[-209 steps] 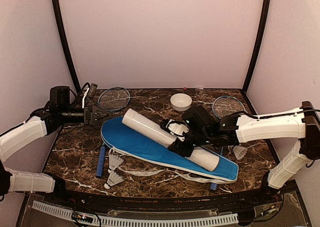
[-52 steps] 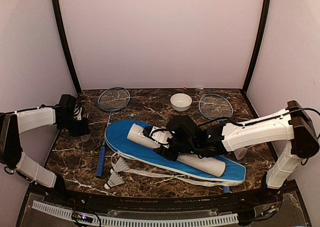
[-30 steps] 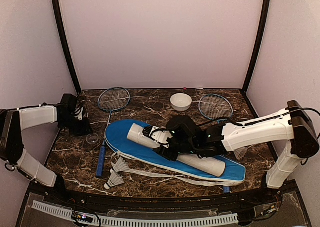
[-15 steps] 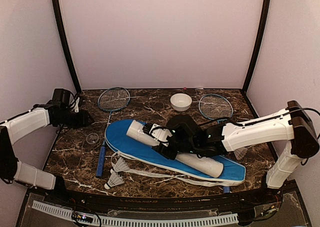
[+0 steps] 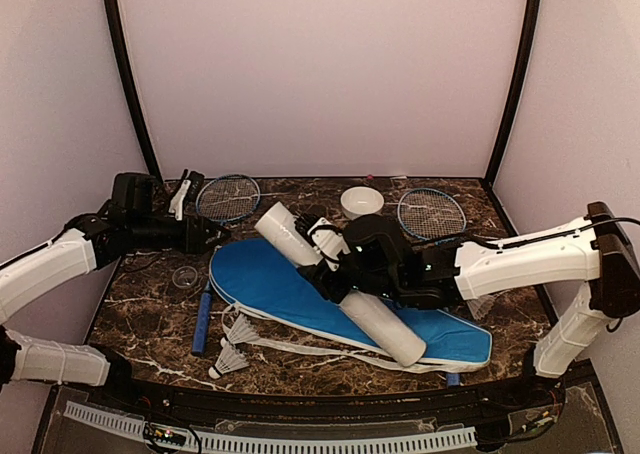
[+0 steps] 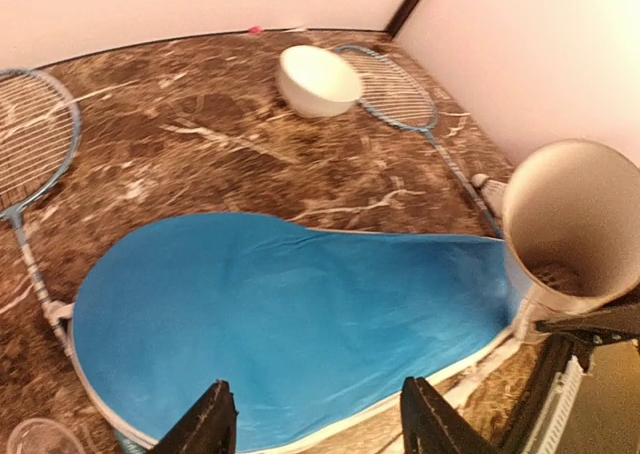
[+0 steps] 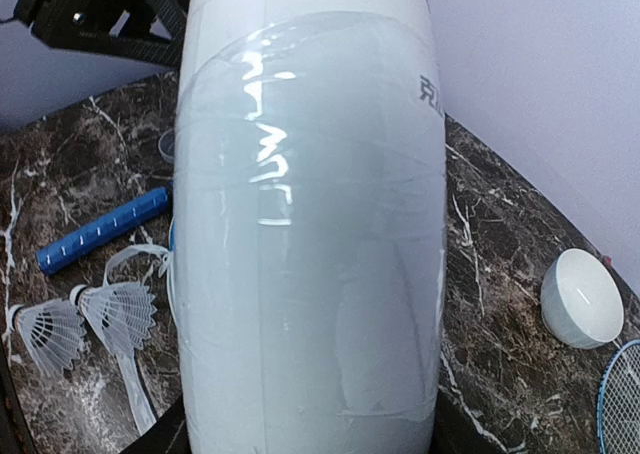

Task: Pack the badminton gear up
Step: Pass from the right arm to the left, then pick up the shuttlecock from the center of the board.

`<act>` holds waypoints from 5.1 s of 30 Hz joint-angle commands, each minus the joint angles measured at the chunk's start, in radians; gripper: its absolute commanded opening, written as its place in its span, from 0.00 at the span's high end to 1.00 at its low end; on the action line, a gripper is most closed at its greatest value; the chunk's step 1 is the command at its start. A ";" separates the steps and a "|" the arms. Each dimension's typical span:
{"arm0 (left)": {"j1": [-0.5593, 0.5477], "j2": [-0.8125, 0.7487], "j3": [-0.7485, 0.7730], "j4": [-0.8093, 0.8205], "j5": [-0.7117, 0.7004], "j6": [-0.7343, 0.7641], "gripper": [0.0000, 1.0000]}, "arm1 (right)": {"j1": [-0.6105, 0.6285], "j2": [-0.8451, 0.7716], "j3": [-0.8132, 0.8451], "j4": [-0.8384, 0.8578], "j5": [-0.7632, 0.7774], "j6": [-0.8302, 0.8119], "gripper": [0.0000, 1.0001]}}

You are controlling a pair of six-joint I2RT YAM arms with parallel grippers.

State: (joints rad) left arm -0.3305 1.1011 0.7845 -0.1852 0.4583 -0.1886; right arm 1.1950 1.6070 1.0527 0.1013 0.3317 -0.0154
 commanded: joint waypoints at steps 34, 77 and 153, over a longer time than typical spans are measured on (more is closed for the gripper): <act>-0.553 0.140 0.181 0.415 -0.227 -0.294 0.06 | 0.007 -0.206 -0.221 0.482 -0.024 0.156 0.43; -0.598 0.244 0.379 0.439 -0.335 -0.233 0.54 | 0.024 -0.294 -0.202 0.386 -0.002 0.150 0.09; -1.066 0.087 -0.418 0.789 -0.955 1.065 0.59 | -0.274 -0.517 -0.436 -0.230 0.225 0.621 0.05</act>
State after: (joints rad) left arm -1.3800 1.1675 0.3988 0.6533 -0.4625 0.9848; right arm 0.9367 1.0813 0.6300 -0.1280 0.5430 0.5812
